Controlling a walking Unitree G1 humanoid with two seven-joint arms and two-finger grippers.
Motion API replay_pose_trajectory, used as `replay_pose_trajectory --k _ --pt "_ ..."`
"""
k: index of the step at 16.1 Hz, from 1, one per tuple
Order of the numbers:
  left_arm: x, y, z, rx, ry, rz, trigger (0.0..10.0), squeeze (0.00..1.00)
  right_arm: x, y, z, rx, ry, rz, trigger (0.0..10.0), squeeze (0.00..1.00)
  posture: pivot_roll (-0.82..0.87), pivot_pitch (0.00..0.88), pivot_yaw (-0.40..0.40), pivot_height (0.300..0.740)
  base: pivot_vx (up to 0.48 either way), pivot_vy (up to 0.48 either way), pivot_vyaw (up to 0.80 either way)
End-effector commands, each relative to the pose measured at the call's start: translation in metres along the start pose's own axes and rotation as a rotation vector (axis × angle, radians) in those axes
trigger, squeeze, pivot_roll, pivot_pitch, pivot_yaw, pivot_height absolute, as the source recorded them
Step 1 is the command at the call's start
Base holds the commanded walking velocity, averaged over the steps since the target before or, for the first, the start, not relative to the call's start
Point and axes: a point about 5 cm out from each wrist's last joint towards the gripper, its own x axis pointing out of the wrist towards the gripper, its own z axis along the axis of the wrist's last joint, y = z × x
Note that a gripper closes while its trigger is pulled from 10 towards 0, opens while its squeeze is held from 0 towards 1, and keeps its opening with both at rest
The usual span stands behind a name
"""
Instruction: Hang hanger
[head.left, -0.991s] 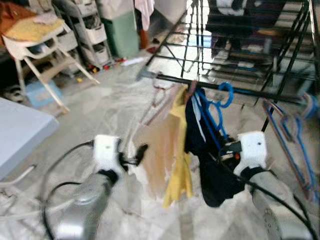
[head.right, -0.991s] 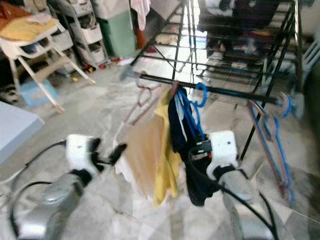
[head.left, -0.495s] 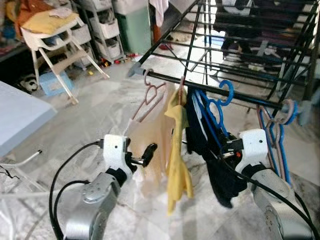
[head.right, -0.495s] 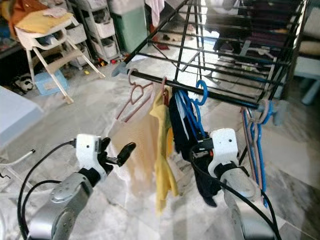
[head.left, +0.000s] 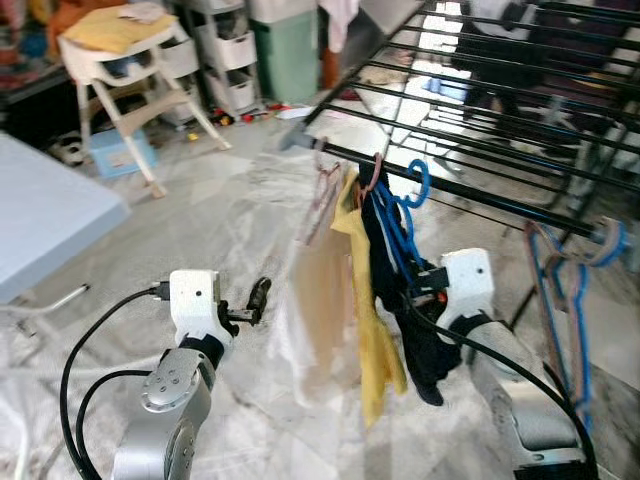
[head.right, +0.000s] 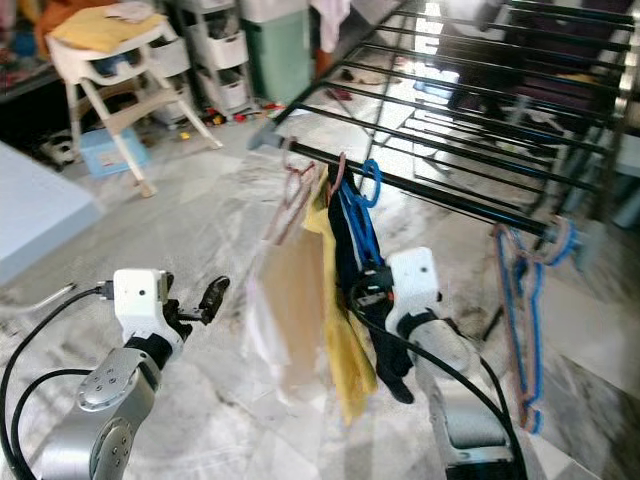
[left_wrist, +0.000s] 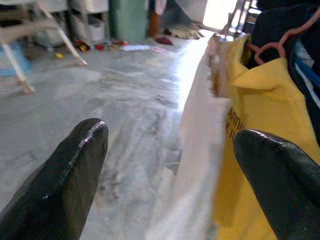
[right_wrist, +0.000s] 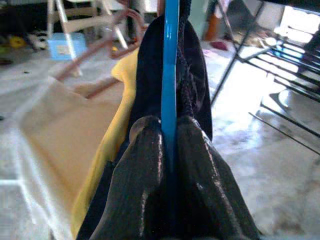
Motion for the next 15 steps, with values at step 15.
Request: replay_pose_trajectory --k 15 --pt "0.011 -0.002 -0.01 0.014 -0.026 0.049 10.0 0.0 0.005 0.013 0.009 -0.084 -0.096 0.094 10.0 0.0 -0.04 0.0 0.009 0.74 0.0 0.0 0.16"
